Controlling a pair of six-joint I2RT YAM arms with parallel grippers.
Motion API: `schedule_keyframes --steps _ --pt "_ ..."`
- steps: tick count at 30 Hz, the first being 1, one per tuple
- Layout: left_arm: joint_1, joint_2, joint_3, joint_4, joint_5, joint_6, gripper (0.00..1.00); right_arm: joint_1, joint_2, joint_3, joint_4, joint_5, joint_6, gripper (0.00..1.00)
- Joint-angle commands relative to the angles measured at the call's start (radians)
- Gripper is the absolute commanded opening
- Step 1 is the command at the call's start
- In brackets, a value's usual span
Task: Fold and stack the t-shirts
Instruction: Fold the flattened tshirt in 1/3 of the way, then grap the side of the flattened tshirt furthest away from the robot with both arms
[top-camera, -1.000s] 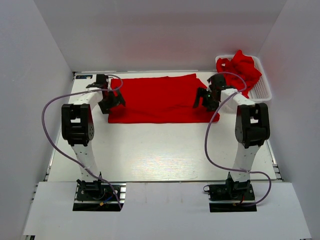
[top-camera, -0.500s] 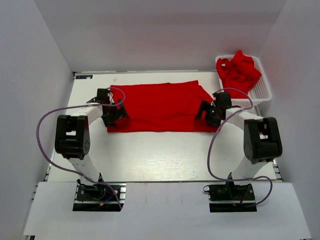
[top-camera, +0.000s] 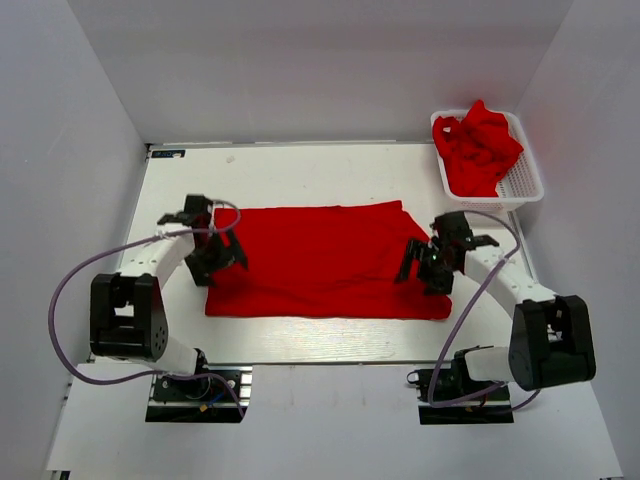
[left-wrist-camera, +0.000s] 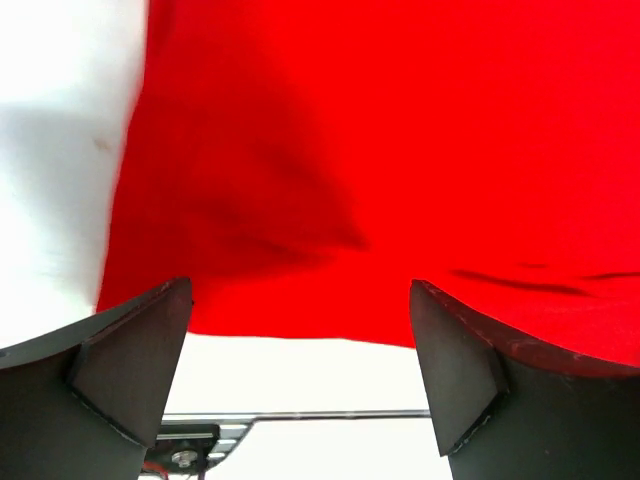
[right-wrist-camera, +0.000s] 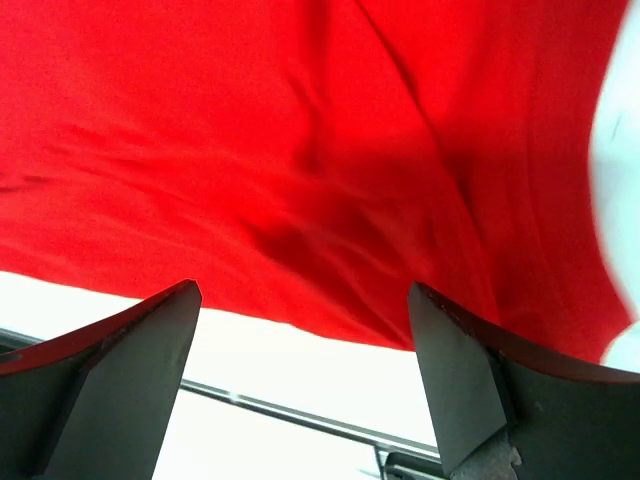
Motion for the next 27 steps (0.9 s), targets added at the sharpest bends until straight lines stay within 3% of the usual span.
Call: schedule_keyframes --steps 1,2,4,8,13,17,22,27 --pt "0.001 0.018 0.26 -0.04 -0.087 0.017 1.0 0.012 0.033 0.229 -0.078 0.014 -0.075 0.9" --pt "0.022 0.044 0.312 -0.041 -0.087 0.017 1.0 0.012 0.067 0.35 -0.081 0.014 -0.093 0.9" --pt "0.035 0.113 0.478 -0.065 -0.122 0.017 1.0 0.012 0.157 0.426 -0.078 0.036 -0.118 0.9" --pt "0.067 0.399 0.786 -0.122 -0.145 0.009 1.0 0.012 0.344 0.724 -0.033 0.115 -0.095 0.9" --pt "0.09 0.631 1.01 -0.133 -0.167 0.008 1.0 0.015 0.564 0.984 -0.048 0.195 -0.101 0.89" --pt "0.099 0.733 1.097 -0.119 -0.183 0.018 0.95 0.014 0.723 1.128 -0.037 0.271 -0.138 0.82" --pt "0.108 0.77 1.08 -0.099 -0.231 0.038 0.88 0.012 0.858 1.247 -0.034 0.289 -0.159 0.66" --pt "0.108 0.81 1.057 -0.122 -0.277 0.029 0.81 0.01 0.917 1.261 -0.029 0.292 -0.167 0.65"
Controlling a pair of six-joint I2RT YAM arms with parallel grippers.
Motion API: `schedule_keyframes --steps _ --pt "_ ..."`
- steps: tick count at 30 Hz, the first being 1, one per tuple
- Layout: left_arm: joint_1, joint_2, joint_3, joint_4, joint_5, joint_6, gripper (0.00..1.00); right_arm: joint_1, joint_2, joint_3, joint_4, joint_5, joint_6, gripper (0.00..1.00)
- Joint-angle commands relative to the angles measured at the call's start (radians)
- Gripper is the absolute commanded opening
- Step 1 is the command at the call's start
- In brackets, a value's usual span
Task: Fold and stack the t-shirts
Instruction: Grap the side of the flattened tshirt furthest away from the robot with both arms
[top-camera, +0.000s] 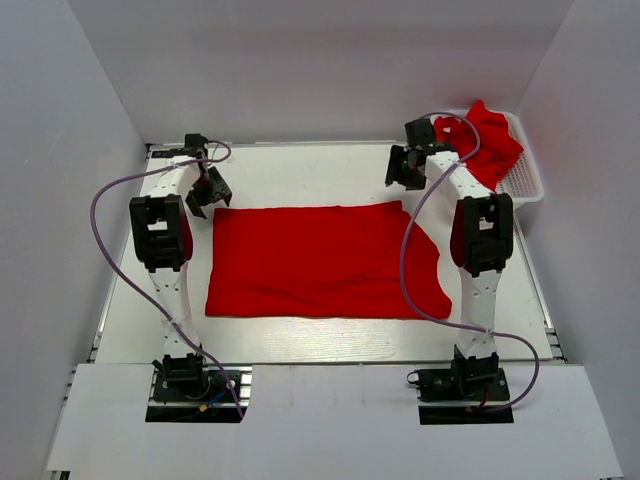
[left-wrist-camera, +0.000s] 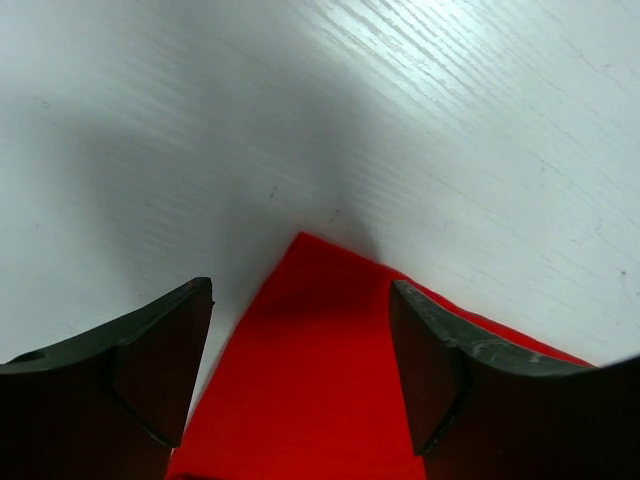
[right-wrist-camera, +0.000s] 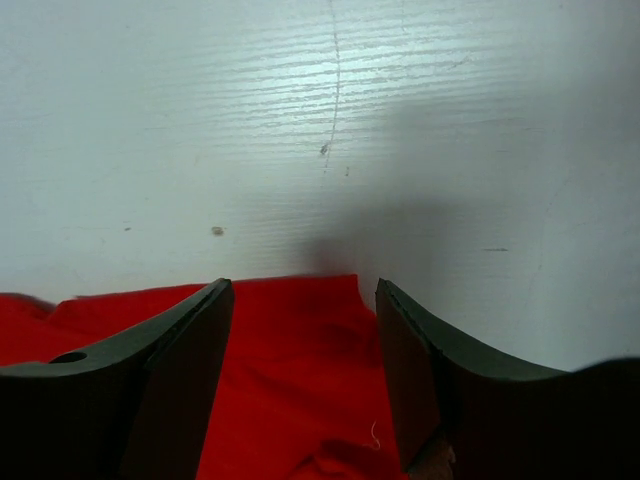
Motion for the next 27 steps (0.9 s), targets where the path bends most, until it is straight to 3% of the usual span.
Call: schedule_keyframes --steps 1,10,16,17,18,20,21,24,26,27 --pt "0.003 -0.009 -0.002 -0.011 -0.053 0.004 0.78 0.0 0.011 0.052 -0.008 0.025 -0.019 0.65" --pt "0.003 -0.009 -0.121 0.044 -0.053 0.004 0.68 0.002 0.015 -0.06 0.006 -0.035 -0.001 0.64" --pt "-0.006 0.0 -0.164 0.064 -0.022 0.013 0.5 -0.001 0.034 -0.089 0.024 -0.044 0.01 0.57" --pt "-0.006 -0.01 -0.164 0.078 -0.008 0.022 0.46 0.002 0.032 -0.092 0.03 -0.043 0.011 0.55" --pt "-0.006 -0.021 -0.178 0.093 0.002 0.022 0.35 0.002 0.037 -0.089 0.033 -0.043 0.011 0.49" --pt "-0.015 -0.03 -0.192 0.102 0.016 0.033 0.23 0.0 0.041 -0.092 0.047 -0.083 0.014 0.35" --pt "-0.015 -0.039 -0.192 0.114 0.03 0.045 0.12 0.0 0.038 -0.092 0.056 -0.083 0.013 0.23" --pt "-0.015 -0.039 -0.192 0.125 0.042 0.057 0.07 -0.001 0.035 -0.086 0.07 -0.098 0.011 0.12" --pt "-0.015 -0.049 -0.183 0.125 0.042 0.068 0.07 -0.004 0.029 -0.075 0.07 -0.126 0.011 0.12" --pt "-0.015 -0.049 -0.183 0.125 0.042 0.068 0.05 -0.003 0.029 -0.07 0.068 -0.13 0.016 0.17"
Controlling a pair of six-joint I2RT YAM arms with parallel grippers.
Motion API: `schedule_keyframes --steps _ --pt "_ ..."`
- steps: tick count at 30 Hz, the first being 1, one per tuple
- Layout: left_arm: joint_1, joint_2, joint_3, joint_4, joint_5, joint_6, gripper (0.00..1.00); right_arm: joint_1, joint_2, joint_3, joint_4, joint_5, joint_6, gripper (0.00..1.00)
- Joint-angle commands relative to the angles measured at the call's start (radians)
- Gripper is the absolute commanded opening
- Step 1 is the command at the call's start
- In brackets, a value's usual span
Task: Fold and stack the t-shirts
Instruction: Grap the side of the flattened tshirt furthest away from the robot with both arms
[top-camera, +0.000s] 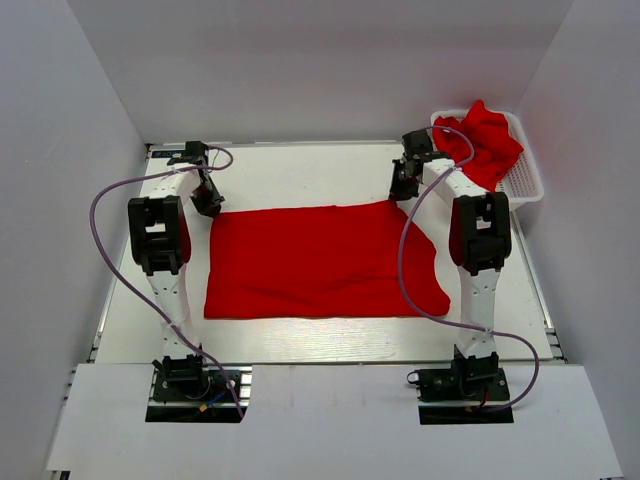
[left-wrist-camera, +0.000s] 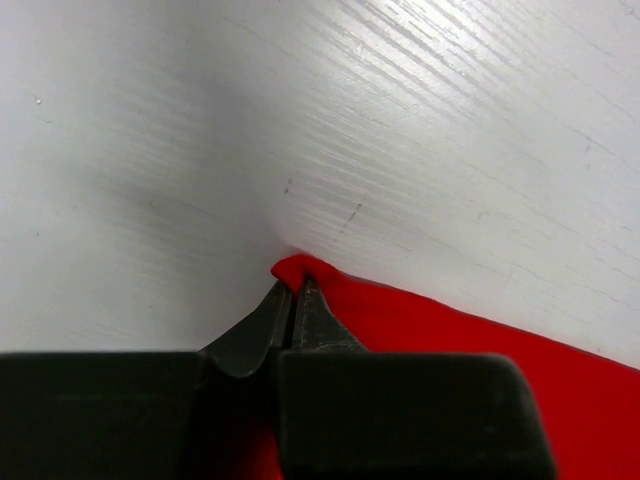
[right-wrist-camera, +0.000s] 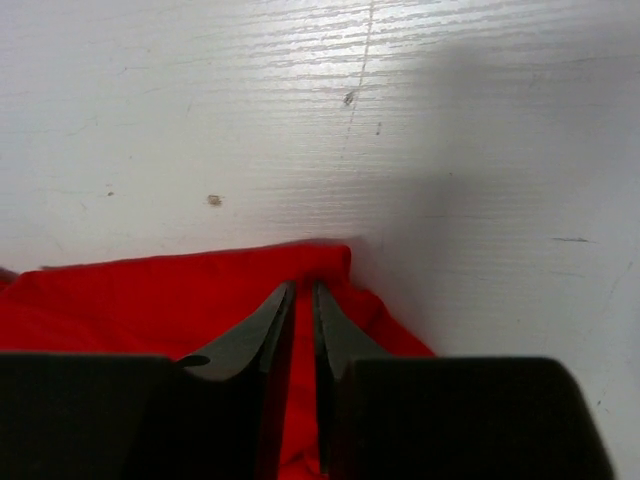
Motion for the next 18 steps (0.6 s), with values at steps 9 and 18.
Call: schedule_keyframes --steps 9,18 --pt "-0.012 -0.039 -0.036 0.013 0.025 0.024 0.0 -0.001 -0.013 0.009 0.015 -0.037 0.0 0.22" --pt "-0.012 -0.067 -0.056 0.024 0.012 0.024 0.0 -0.001 0.007 0.011 -0.011 0.006 -0.007 0.43"
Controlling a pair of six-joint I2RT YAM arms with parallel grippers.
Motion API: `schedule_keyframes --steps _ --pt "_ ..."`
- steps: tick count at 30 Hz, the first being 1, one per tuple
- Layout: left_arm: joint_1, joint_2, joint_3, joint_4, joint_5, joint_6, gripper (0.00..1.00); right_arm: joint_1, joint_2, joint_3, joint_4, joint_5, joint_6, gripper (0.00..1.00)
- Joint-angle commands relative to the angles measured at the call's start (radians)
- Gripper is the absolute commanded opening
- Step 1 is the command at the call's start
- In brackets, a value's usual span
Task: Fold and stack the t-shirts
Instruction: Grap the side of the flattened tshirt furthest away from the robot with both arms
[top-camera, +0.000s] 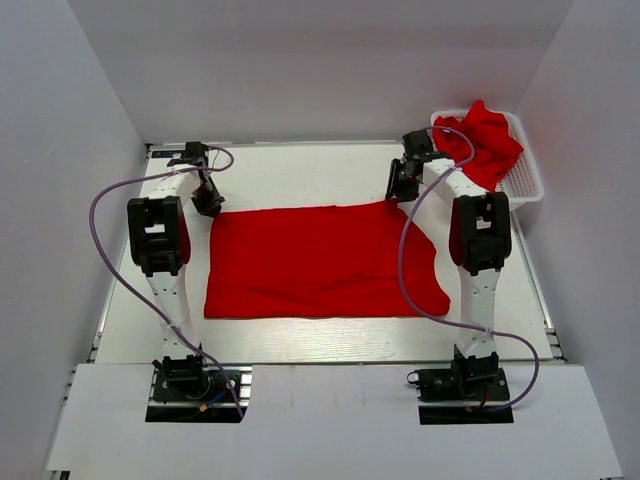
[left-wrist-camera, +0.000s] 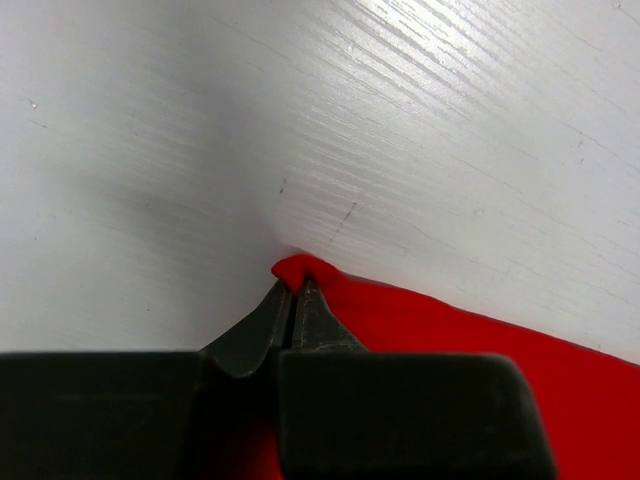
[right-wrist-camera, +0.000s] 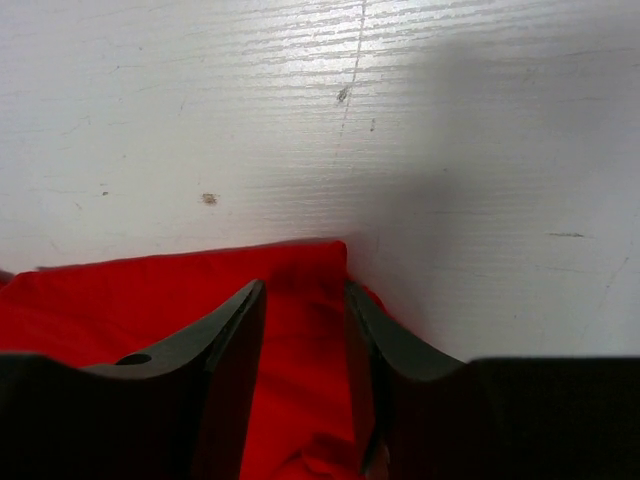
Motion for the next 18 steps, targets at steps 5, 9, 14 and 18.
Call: schedule_keyframes --steps 5,9,14,18 --pt "-0.01 -0.05 -0.03 -0.007 0.006 0.006 0.0 0.005 0.023 0.003 -0.004 -0.038 -0.011 0.37" --pt "-0.01 -0.05 -0.03 0.002 0.015 0.006 0.0 0.001 0.024 0.004 -0.008 -0.041 -0.011 0.33" --pt "-0.01 -0.05 -0.012 0.002 0.015 0.006 0.0 0.001 0.032 0.004 -0.047 0.018 -0.017 0.41" --pt "-0.01 -0.05 -0.012 0.002 0.015 0.015 0.0 -0.001 0.017 -0.048 -0.038 0.031 -0.02 0.39"
